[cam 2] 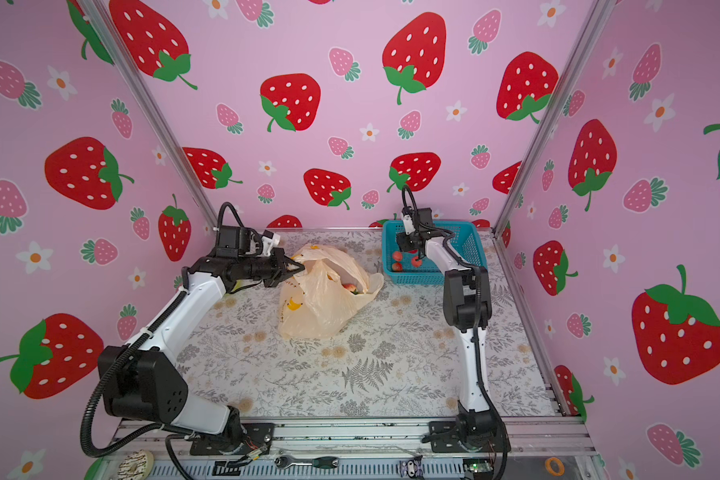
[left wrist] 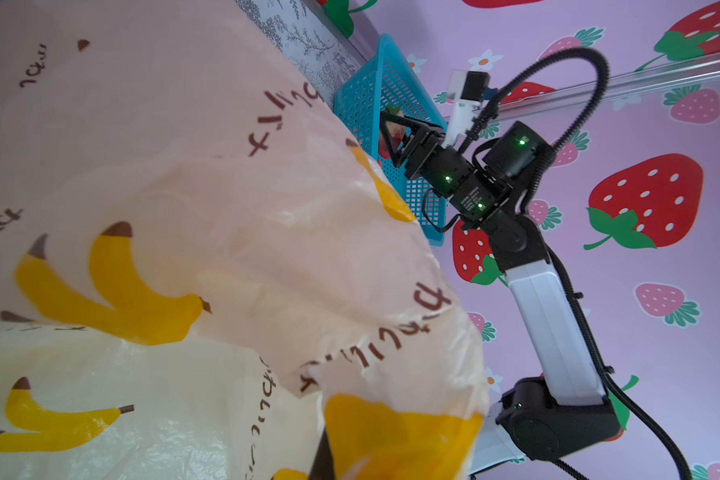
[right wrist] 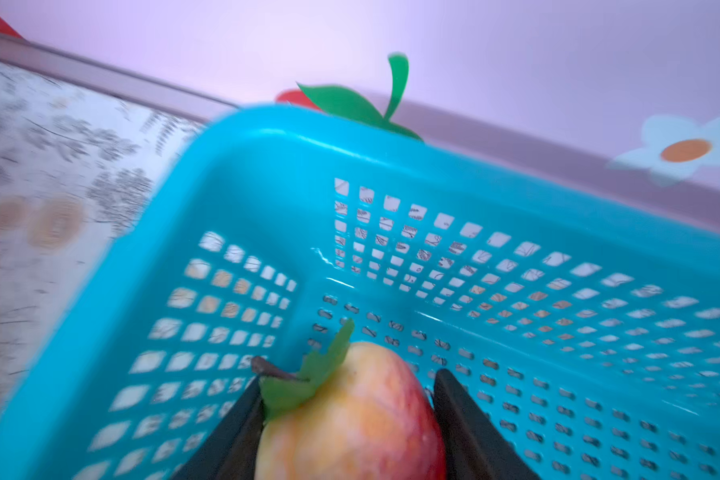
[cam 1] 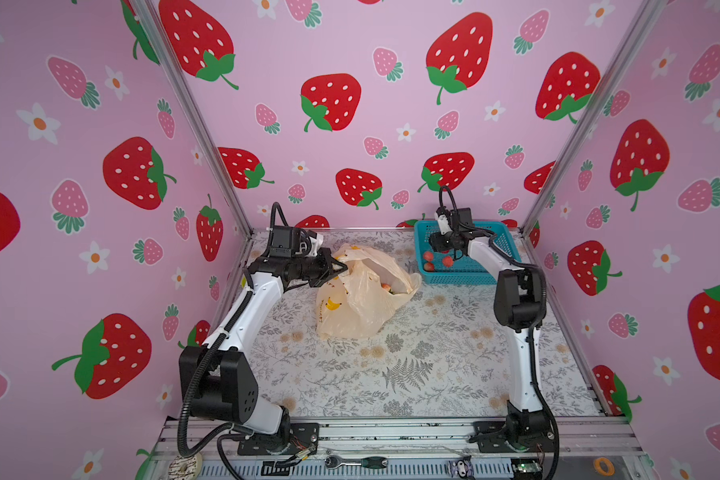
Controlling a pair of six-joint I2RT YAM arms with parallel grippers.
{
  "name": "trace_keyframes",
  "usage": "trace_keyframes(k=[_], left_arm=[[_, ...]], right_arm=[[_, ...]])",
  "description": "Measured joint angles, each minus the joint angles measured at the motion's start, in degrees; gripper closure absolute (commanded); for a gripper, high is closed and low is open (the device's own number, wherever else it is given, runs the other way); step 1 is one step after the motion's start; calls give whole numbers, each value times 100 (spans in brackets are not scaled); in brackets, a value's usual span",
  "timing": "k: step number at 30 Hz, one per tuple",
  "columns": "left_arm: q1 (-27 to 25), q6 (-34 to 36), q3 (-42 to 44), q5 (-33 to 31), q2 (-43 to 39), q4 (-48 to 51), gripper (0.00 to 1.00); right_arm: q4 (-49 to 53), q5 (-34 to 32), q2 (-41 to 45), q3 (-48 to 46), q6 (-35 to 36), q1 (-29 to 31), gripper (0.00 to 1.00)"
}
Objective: Place the fake fruits into the plastic bag and tie a complex knot
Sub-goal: 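Grasp a red-yellow peach in the basket with the right gripper, then carry the peach to the bag opening and release it inside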
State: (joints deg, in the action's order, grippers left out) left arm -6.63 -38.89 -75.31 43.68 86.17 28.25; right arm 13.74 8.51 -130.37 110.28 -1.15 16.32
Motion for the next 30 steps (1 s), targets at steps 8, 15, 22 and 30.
trace_keyframes(k=[8, 15, 22, 30], left_arm=[[0, -2, 0, 7, 0, 0, 100], [0, -17, 0, 9, 0, 0, 100], [0, -20, 2, 7, 0, -2, 100], [-48, -17, 9, 7, 0, -2, 100]], right_arm=[[-1770, 1036, 2833, -3154, -911, 31, 65], [-2653, 1397, 4621, -5954, -1631, 417, 65], [-3447, 1569, 5270, -7630, -2011, 1434, 65], [-5217, 1493, 4404, -7416, -2577, 2118, 66]])
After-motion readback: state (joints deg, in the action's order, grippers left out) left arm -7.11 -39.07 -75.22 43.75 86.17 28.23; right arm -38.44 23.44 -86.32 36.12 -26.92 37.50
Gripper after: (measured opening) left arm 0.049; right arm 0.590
